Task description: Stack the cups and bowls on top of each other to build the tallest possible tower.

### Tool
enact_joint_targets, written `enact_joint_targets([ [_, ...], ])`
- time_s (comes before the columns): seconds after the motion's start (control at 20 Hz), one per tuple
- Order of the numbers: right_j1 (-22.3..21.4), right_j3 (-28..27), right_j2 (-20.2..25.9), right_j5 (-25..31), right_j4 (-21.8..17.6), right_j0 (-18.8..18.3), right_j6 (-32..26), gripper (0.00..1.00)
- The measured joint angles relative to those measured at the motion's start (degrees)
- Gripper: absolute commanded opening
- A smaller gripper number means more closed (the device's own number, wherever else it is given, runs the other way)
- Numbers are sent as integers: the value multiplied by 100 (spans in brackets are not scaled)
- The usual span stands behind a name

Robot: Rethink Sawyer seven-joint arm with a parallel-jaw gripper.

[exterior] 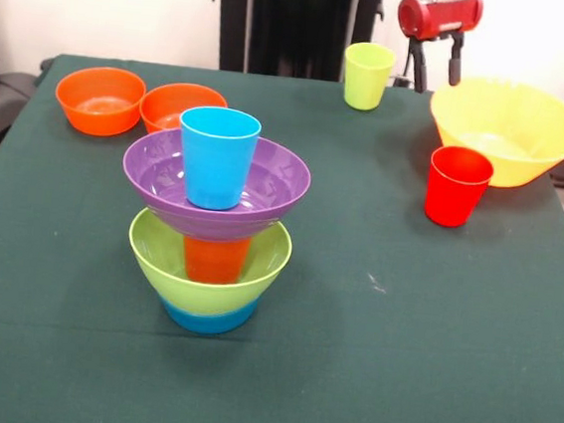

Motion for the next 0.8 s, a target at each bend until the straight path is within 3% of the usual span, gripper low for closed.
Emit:
enact_joint_targets([
  [0.5,97,-11,-15,-215,134,33,12,100],
  [0.8,433,-141,-179,-312,244,318,12,100],
])
